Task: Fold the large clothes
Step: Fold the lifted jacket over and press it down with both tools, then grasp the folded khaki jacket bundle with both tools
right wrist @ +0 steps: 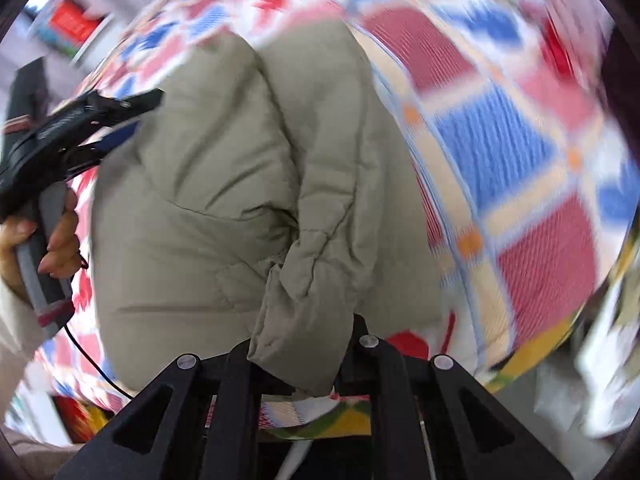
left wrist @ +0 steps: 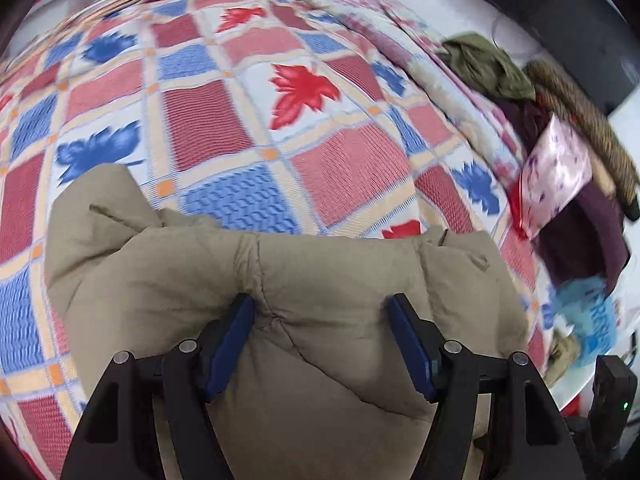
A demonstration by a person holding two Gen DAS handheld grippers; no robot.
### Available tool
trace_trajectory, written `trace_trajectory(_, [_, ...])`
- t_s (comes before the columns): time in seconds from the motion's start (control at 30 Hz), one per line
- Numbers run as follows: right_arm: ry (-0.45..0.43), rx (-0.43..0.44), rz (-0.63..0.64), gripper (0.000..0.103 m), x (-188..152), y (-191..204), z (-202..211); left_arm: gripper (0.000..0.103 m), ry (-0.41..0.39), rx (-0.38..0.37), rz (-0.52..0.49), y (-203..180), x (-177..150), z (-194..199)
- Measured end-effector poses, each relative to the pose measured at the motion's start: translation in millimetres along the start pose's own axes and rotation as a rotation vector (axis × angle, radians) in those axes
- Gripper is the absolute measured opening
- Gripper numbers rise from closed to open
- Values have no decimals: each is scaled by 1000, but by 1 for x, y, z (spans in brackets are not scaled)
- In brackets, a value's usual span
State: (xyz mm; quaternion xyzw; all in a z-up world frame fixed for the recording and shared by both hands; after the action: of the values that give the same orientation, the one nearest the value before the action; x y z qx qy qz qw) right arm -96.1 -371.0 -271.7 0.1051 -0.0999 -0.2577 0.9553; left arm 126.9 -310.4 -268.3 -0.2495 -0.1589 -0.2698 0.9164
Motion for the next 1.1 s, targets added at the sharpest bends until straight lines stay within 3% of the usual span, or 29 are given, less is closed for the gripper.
trace_trajectory(0.2, [19, 159, -179, 13, -6, -28, -31, 70, 30, 47, -21, -6, -2, -20])
trace_trajectory(0.37, [63, 215, -278, 19, -7, -37, -7, 70, 40, 57, -17, -1, -5, -21])
trace_trajectory(0.6, [-165, 125, -310, 21, 16, -71, 70, 72, 41, 65, -21, 1, -6, -21])
trace_trajectory(0.7, [-215, 166, -246, 21, 40, -55, 90, 72, 40, 63, -20, 1, -7, -20])
trace_trajectory(0.9, [-127, 116, -27, 21, 47, -2, 60, 72, 44, 74, -22, 4, -7, -17])
trace_trajectory(1.1, [-21, 98, -56, 21, 17, -7, 18, 72, 44, 84, 42, 15, -8, 17])
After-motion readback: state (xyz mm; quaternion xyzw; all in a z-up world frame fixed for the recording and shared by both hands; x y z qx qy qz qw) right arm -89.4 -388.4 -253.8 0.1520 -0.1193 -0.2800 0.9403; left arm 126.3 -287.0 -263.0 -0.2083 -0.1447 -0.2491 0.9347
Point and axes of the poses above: each gripper's, at about its wrist camera, not at the fingertips, and z roughly against the way its jaws point, y to its left, x to its top, the point moved 9 cm from there along -z, roughly the way its jaws point, and after that the axes turned 2 degrees about -x, right-handed, at the moved point
